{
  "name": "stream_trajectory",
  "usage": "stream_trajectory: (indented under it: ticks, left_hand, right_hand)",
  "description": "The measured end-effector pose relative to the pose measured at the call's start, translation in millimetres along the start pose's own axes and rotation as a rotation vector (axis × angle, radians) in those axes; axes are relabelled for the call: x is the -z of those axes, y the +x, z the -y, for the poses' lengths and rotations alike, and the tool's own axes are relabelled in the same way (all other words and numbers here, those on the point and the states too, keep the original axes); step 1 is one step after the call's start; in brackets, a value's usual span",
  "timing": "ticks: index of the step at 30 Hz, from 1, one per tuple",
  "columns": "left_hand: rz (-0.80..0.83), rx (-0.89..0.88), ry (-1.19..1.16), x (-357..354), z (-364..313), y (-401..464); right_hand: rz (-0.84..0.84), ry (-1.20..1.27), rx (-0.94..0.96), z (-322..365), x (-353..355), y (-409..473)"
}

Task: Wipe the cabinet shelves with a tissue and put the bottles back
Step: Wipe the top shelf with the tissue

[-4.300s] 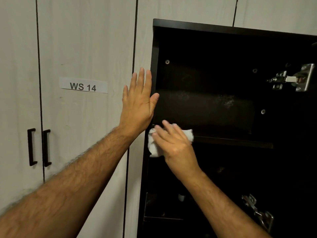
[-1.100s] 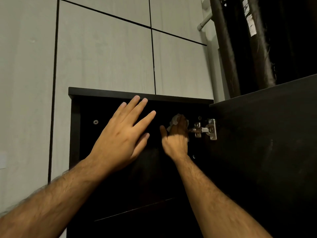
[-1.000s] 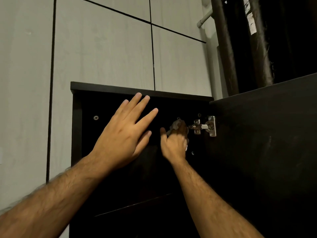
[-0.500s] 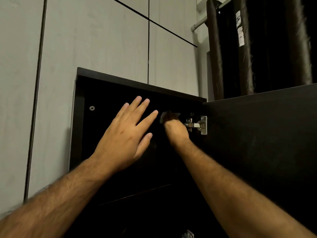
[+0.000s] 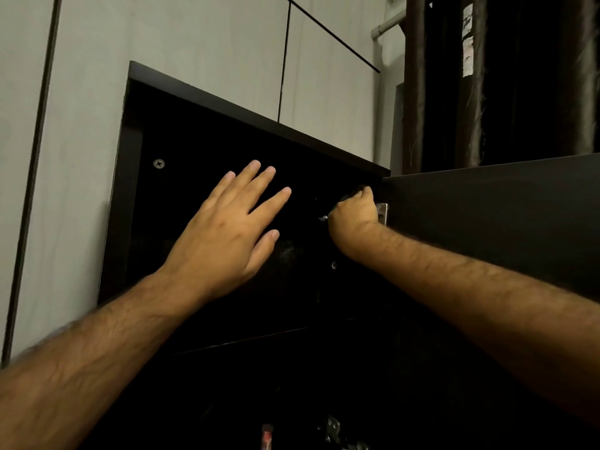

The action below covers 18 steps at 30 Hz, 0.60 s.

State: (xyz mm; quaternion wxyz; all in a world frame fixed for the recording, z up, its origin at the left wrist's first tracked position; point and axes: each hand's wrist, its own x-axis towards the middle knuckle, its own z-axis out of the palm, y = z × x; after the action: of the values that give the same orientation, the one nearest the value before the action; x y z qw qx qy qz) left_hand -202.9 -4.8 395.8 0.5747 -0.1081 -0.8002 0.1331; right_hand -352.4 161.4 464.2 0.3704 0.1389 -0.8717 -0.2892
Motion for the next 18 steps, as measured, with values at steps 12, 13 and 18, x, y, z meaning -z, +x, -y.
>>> stream_trajectory:
  ticks: [12, 13, 18]
  left_hand:
    - [0.032, -0.001, -0.008, 3, -11, 4]
    - [0.036, 0.003, -0.008, 3, -12, 3]
    - [0.067, 0.006, 0.011, -1, -14, 2]
  right_hand:
    - [-0.123, -0.004, 0.341, 26, -43, 1]
    - [-0.122, 0.009, 0.348, 27, -45, 0]
    - [-0.014, 0.015, 0.292, 30, -55, -14]
